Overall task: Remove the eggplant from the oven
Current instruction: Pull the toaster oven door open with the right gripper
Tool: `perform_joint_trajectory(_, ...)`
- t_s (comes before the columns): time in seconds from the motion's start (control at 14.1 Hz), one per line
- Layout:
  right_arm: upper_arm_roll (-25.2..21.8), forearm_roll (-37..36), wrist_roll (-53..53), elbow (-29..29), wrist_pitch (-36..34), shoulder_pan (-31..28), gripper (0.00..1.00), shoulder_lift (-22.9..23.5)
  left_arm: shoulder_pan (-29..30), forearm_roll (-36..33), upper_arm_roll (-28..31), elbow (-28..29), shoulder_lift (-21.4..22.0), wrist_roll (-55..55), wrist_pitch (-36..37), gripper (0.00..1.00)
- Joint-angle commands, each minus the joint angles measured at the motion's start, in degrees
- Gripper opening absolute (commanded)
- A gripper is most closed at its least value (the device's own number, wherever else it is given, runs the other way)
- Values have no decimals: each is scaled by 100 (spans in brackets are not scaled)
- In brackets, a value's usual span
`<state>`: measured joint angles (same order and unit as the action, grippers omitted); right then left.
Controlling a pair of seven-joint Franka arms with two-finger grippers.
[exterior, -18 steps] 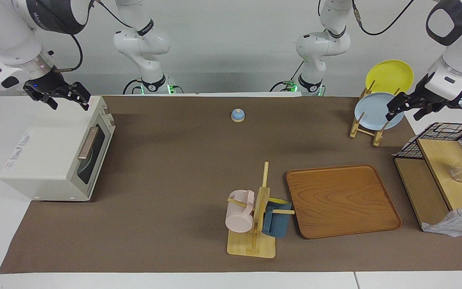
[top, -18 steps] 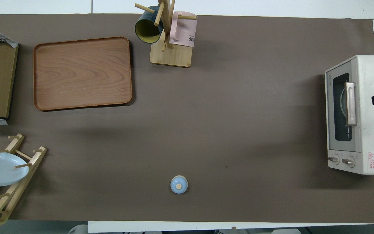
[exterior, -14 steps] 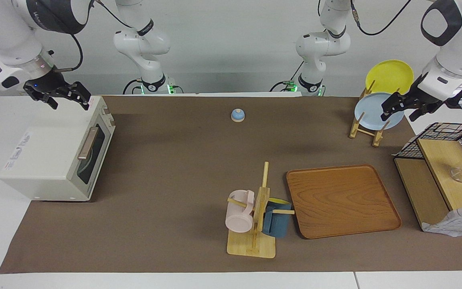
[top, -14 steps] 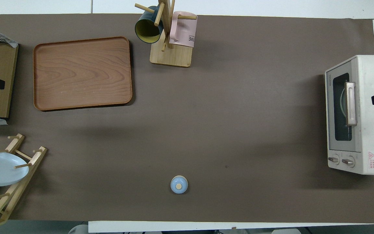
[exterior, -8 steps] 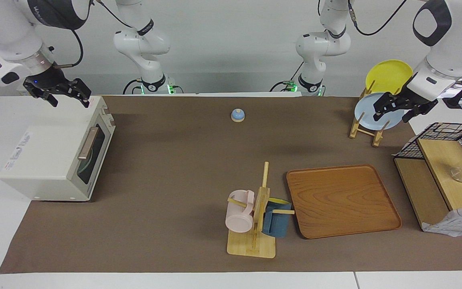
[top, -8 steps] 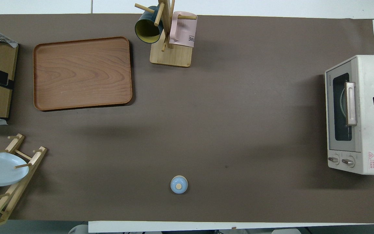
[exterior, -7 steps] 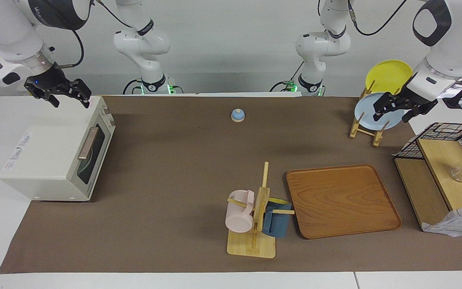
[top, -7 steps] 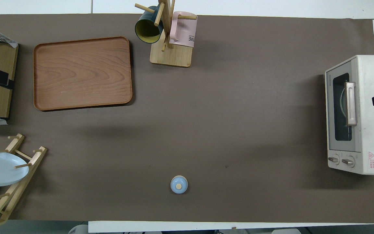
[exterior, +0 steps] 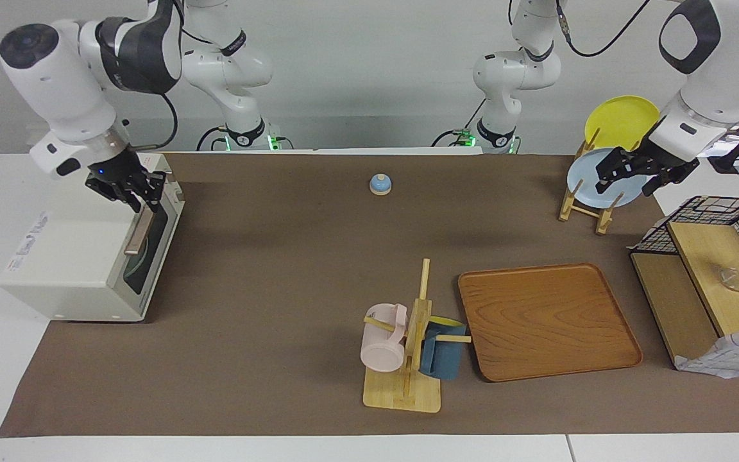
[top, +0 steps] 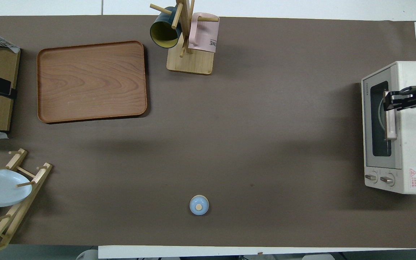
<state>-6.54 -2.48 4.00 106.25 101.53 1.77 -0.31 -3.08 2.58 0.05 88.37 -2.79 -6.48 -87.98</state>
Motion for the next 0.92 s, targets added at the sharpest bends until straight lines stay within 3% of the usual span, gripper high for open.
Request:
perform_joint_trajectory(0.0, 12, -286, -118, 308, 121, 25, 0, 75, -236, -56, 56, 101, 85, -46, -43, 100)
perform_joint_trajectory(0.21, 21, -989, 205, 196, -97, 25, 0, 110, -246, -56, 56, 101, 85, -46, -43, 100)
perform_joint_trajectory(0.43, 21, -1017, 514, -191, -423, 16, 0, 250, -254, -56, 65, 101, 85, -46, -26, 100)
perform_joint_trajectory(0.85, 12, -1008, 697, 344, 94, -72, 0, 162, -324, -47, 56, 49, 85, -2, -122, 100)
